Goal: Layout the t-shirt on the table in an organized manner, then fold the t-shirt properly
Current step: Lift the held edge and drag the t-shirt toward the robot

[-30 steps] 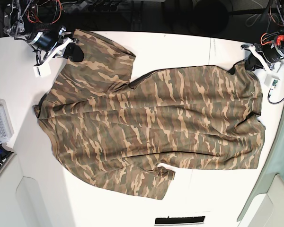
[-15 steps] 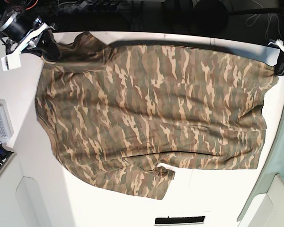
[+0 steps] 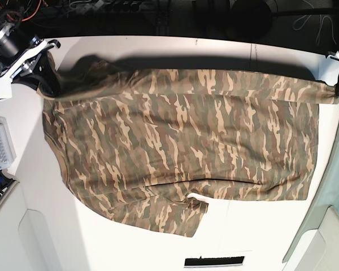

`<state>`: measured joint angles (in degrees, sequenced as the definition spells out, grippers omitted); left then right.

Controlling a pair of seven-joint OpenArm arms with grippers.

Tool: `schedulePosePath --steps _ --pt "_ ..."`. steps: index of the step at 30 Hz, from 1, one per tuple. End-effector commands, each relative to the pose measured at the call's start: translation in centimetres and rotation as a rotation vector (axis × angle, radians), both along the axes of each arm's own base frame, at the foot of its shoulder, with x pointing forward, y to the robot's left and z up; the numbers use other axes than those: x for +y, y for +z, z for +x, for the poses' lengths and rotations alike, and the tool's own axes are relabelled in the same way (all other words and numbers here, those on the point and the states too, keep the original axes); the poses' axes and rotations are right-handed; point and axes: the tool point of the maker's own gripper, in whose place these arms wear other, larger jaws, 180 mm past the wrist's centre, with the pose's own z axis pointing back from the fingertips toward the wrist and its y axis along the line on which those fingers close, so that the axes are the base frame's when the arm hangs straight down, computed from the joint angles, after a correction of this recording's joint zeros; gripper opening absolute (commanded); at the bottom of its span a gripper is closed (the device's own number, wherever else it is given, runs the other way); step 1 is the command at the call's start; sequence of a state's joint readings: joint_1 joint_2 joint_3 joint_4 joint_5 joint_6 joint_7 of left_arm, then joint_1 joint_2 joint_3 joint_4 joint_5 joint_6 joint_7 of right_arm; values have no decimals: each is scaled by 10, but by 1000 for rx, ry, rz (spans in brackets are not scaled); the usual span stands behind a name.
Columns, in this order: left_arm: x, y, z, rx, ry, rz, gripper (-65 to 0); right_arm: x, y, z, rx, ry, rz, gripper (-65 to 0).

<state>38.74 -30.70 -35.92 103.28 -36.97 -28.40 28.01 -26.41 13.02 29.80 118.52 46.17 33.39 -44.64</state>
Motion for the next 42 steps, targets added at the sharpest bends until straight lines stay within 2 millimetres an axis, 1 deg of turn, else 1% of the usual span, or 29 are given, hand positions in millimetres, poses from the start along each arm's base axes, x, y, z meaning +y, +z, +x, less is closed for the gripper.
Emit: schedulePosePath --steps 1,3,5,9,13,18,21,24,25,27,28,29,31,33,34,36,39,41,42 --pt "1 4 7 -19 -12 10 -650 -4 11 11 -53 -11 -3 -650" --pt "-1 -10 8 12 -18 7 -650 -7 10 23 -68 -22 -7 -650" --pt "-1 -22 13 22 -10 5 -650 -9 7 35 -75 -30 10 -650" --pt "17 -37 30 13 83 33 -650 -20 -2 63 -88 -68 22 -650" --pt "21 -54 46 30 98 24 -650 -26 -13 91 -79 -98 70 -650" --pt "16 -65 71 20 76 28 -650 -22 -27 126 -60 -98 101 -650" --pt "14 -74 82 32 74 19 -650 -17 -42 139 -26 -90 89 -650" --pt "15 -84 85 59 82 14 -650 -11 -55 141 15 -76 98 -650" --pt "17 -86 84 65 89 12 -614 -10 -59 140 26 -77 101 -606" --pt "18 -93 78 112 97 11 -509 -11 -64 137 51 -81 98 -446" --pt "18 -97 74 144 100 11 -469 -12 -66 135 65 -81 95 -394" --pt "19 -100 71 169 103 11 -448 -14 -66 134 74 -84 96 -369" --pt "18 -102 68 194 106 4 -445 -21 -63 134 70 -106 118 -367" --pt "21 -100 65 184 126 -15 -445 -33 -59 132 59 -147 143 -367" --pt "25 -98 62 178 146 -28 -445 -41 -57 129 51 -172 154 -367" --pt "35 -94 56 162 195 -59 -445 -59 -59 121 54 -225 154 -367" --pt "49 -85 50 140 267 -112 -421 -81 -61 110 53 -293 154 -367" --pt "54 -81 48 131 300 -149 -421 -92 -61 106 50 -330 147 -366" --pt "54 -81 47 132 310 -168 -421 -99 -63 103 51 -350 137 -344"
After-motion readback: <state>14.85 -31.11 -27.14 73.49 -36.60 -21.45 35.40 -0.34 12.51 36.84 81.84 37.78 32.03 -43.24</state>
